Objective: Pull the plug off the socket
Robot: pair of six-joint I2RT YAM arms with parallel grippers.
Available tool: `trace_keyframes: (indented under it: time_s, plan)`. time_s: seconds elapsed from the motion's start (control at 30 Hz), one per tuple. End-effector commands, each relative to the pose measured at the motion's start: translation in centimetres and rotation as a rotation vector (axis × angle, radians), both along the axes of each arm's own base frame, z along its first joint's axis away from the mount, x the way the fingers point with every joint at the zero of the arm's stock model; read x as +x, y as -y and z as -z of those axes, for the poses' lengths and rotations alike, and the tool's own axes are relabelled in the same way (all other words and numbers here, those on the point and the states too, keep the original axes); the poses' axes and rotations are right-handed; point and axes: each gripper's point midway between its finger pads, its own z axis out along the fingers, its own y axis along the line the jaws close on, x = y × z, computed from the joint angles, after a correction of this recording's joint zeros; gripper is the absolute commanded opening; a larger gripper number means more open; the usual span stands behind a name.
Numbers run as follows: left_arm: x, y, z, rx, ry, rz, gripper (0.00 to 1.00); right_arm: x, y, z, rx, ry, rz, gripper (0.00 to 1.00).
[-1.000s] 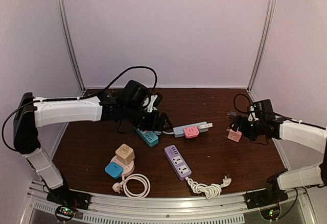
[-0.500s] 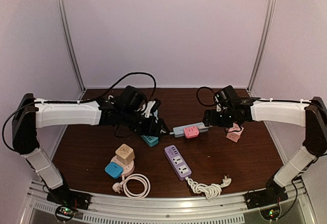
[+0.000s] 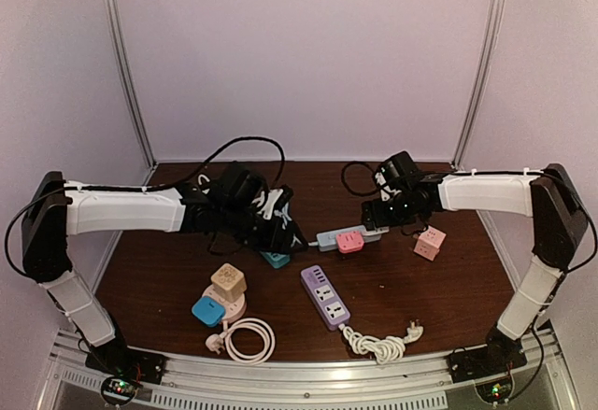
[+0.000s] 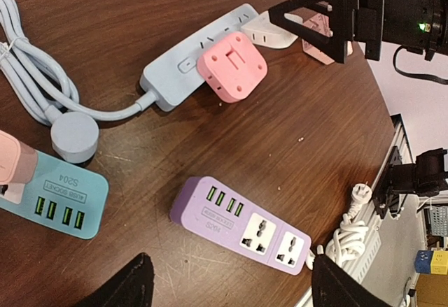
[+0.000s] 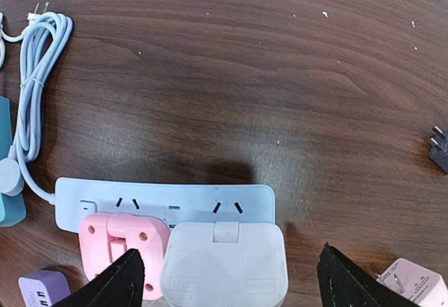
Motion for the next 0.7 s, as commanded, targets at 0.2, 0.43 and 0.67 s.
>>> trace_keyframes:
  time_s: [0.2,0.43,0.67]
  plan:
    - [3.3,1.7,-0.5,-0.036,0.039,-0.058,0.78,0.9,1.6,1.6,-0.095,-0.05,-0.004,0.81]
    - [3.4,1.9,-0.3,-0.038,0.021,-0.075,0.78,3.3,3.6,2.1,-0.061,-0.063,0.069,0.73]
    - [3.0,1.5,0.1,-0.024,0.009,-0.073,0.78,5.3,2.4,3.0,-0.062,-0.102,0.033,0.73]
